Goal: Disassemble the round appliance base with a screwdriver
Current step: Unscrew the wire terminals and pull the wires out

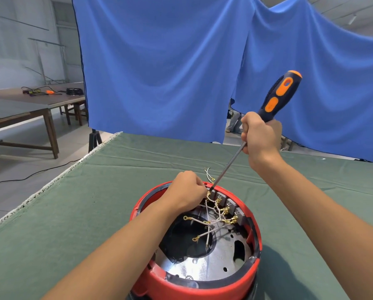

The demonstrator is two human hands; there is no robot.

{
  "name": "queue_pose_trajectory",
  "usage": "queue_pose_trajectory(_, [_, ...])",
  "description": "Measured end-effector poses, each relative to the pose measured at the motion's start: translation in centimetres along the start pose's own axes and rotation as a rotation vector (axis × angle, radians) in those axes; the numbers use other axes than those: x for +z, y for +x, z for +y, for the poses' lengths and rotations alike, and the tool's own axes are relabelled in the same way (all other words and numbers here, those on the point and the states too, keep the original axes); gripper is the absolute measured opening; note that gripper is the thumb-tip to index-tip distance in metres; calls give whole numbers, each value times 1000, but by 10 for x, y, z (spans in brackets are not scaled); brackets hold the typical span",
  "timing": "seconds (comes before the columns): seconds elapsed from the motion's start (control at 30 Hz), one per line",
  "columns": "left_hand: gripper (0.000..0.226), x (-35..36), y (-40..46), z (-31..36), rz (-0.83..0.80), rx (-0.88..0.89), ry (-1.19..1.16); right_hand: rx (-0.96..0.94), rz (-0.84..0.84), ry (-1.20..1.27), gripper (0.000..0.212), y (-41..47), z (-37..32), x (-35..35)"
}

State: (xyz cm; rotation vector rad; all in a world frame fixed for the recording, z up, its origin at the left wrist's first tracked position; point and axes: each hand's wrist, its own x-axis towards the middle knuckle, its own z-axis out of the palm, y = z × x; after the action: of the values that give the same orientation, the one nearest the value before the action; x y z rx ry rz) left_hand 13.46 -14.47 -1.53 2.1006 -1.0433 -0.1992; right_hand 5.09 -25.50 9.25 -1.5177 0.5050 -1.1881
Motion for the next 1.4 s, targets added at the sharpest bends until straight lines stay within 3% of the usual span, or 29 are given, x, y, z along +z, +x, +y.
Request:
queue_pose_trajectory(0.23, [19,-1,1,0,-20,2,10,161,49,26,22,16,8,-3])
queue_pose_trajectory(0.43, [18,0,-1,0,-21,-1,5,191,81,72,23,15,8,-7])
queue_pose_trajectory(0.8, [21,-3,-4,6,-10,-11,-9,-202,-61,-21,26,-23,-3,1])
queue_pose_trajectory(0.9, [25,-2,-6,6,7,0,-31,-234,-82,-76,26,-22,-7,8])
queue_pose_trajectory(1.13, [25,-1,-5,3,16,16,-44,33,-21,-145,22,9,-1,9])
queue_pose_trajectory(1.4, [18,-3,-6,4,11,29,-25,250,72,16,19,28,15,0])
